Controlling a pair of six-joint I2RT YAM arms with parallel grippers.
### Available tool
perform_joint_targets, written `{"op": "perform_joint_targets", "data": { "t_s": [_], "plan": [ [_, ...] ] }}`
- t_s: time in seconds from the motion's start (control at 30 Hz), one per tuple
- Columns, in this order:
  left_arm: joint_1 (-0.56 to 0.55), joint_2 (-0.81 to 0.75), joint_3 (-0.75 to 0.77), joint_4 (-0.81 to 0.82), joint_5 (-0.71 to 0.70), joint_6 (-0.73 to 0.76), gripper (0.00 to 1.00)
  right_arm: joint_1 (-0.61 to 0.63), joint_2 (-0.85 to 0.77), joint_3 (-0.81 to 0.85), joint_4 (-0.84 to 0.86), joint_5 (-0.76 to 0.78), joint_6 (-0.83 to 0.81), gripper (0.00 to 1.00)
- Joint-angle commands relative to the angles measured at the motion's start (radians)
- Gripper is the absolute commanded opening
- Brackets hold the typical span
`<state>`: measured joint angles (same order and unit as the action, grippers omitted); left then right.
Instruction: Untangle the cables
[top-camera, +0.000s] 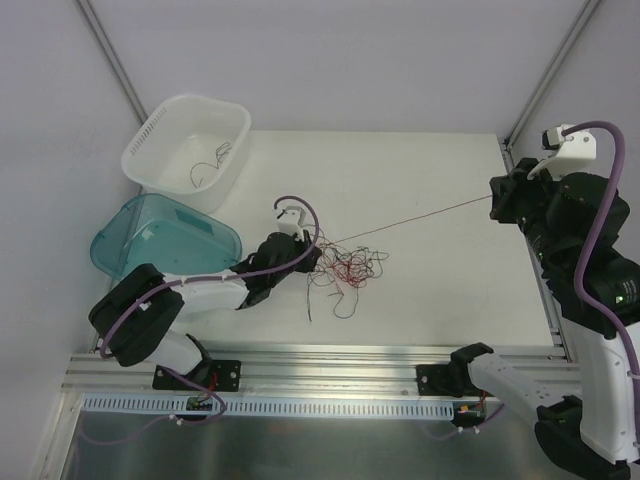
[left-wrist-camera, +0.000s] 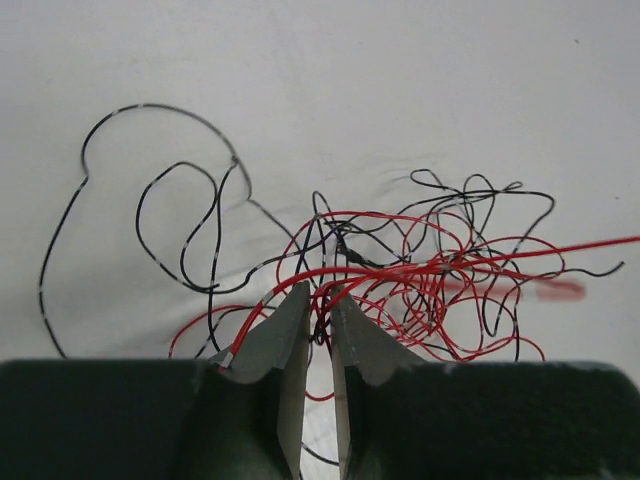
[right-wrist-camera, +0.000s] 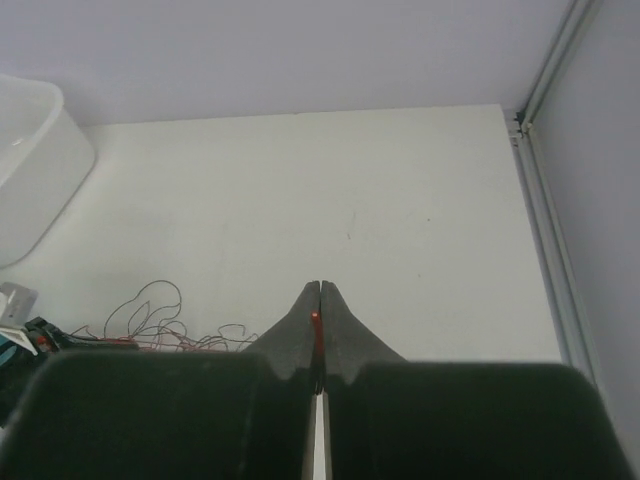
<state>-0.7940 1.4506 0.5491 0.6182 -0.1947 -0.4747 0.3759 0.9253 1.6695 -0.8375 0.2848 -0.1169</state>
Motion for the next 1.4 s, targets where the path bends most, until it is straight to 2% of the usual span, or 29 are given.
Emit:
{"op": "perform_joint_targets", "data": {
  "t_s": [0.0,0.13,0.27,0.4,0.6,0.67,0.7,0.73,0.8,0.83,0.97,1.17,1.23,1.37],
  "plan": [
    [0.094,0.03,-0.017,-0.189,-0.052,-0.137,0.15,-0.031,-0.043,0.027,0.051,0.163,-0.046,0.0],
    [0.122,0.079,-0.006,-0.212,0.0,-0.189,0.3,-0.038,-0.048,0.064,0.032,0.208,-0.07,0.01],
    [0.142,0.125,0.026,-0.267,0.023,-0.223,0.38,-0.04,-0.057,0.075,0.032,0.218,-0.072,0.01],
    [0.162,0.159,0.038,-0.293,0.041,-0.255,0.38,-0.038,-0.069,0.113,0.038,0.228,-0.085,0.01],
    [0.176,0.192,0.048,-0.291,0.055,-0.272,0.43,-0.04,-0.051,0.286,0.023,0.163,-0.138,0.01],
    [0.176,0.194,0.049,-0.281,0.073,-0.271,0.4,-0.04,-0.06,0.273,0.035,0.119,-0.136,0.01],
    [0.176,0.194,0.048,-0.267,0.08,-0.269,0.27,-0.04,-0.066,0.257,0.032,0.091,-0.124,0.01],
    [0.176,0.189,0.046,-0.262,0.092,-0.269,0.18,-0.04,-0.069,0.239,0.026,0.087,-0.116,0.01],
    [0.176,0.18,0.038,-0.253,0.1,-0.262,0.04,-0.04,-0.089,0.141,0.015,0.082,-0.096,0.0],
    [0.176,0.166,0.035,-0.253,0.103,-0.259,0.0,-0.04,-0.095,0.098,0.012,0.071,-0.066,0.01],
    [0.174,0.114,0.018,-0.262,0.104,-0.239,0.0,-0.04,-0.144,-0.233,0.009,0.051,0.045,0.01],
    [0.176,0.036,0.008,-0.287,0.155,-0.225,0.0,-0.043,-0.131,-0.607,0.011,0.034,0.227,0.01],
    [0.174,0.008,0.005,-0.29,0.178,-0.222,0.0,-0.049,-0.082,-0.718,0.011,0.031,0.27,0.1],
    [0.17,-0.033,-0.011,-0.305,0.187,-0.206,0.0,-0.051,-0.022,-0.813,0.012,-0.007,0.322,0.47]
  ]
}}
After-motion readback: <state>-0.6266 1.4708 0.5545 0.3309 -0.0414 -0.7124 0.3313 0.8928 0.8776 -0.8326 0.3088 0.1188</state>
